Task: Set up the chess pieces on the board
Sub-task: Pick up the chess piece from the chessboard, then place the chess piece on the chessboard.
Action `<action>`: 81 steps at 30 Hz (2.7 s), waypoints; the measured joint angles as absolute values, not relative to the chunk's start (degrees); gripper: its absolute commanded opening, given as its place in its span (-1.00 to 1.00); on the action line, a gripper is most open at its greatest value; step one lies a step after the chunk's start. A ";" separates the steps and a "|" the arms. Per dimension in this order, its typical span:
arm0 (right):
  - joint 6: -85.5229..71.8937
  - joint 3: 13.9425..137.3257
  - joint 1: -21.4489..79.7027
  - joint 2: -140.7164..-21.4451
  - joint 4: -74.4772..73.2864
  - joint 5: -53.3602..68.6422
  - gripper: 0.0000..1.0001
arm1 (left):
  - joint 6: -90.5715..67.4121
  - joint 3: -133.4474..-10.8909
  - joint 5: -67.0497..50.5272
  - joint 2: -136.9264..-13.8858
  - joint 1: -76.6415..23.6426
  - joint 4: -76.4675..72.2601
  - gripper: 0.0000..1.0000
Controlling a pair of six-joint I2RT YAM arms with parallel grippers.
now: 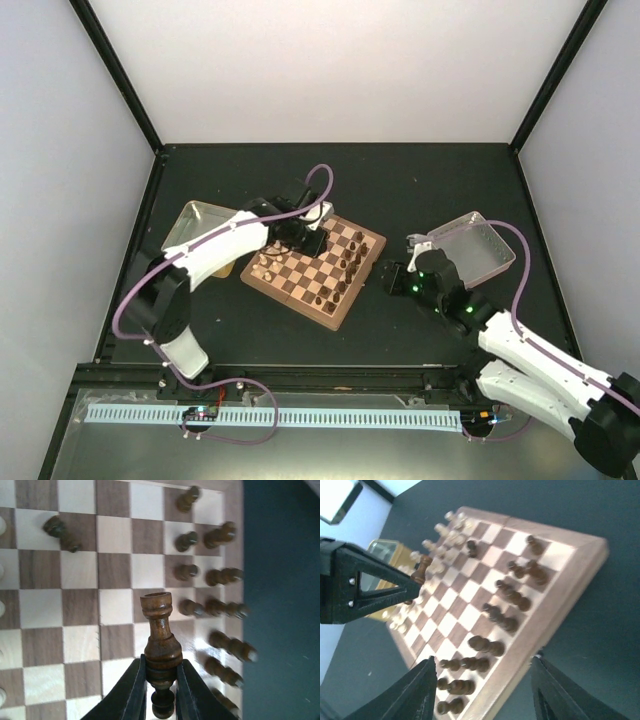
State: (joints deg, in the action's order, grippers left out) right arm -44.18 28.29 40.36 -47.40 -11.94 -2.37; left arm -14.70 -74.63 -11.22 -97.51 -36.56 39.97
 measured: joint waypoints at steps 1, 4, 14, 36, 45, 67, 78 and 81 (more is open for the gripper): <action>-44.18 28.53 40.36 -48.21 -11.18 -0.62 0.13 | -14.46 -73.34 -12.53 -95.48 -36.56 39.48 -0.97; -43.83 29.85 40.36 -50.68 -8.19 5.34 0.20 | -13.69 -70.22 -16.60 -90.28 -36.56 37.98 -0.97; -44.10 42.85 40.16 -60.49 -2.09 17.56 0.19 | -13.32 -58.13 -28.38 -74.17 -36.56 26.74 -0.96; -42.13 49.25 40.03 -64.90 -4.75 31.68 -0.54 | -10.39 -50.83 -38.96 -64.49 -36.56 15.97 -0.96; -40.62 49.25 40.03 -64.60 -6.17 31.31 -0.91 | -10.37 -50.83 -39.00 -64.51 -36.56 16.25 -0.96; -23.40 54.13 44.49 -76.90 -13.34 -0.56 -0.92 | -14.35 -51.24 -7.68 -44.12 -36.56 28.86 -0.85; -19.18 59.48 51.18 -91.81 -12.80 -8.01 -0.90 | -13.67 -49.95 -4.27 -39.99 -36.56 28.36 -0.83; -19.18 59.83 51.99 -94.85 -12.67 -8.34 -0.89 | -13.67 -49.58 -4.25 -40.80 -36.56 28.40 -0.82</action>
State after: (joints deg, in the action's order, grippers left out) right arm -19.18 59.83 51.99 -94.85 -12.67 -8.34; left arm -13.67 -49.58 -4.25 -40.80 -36.56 28.40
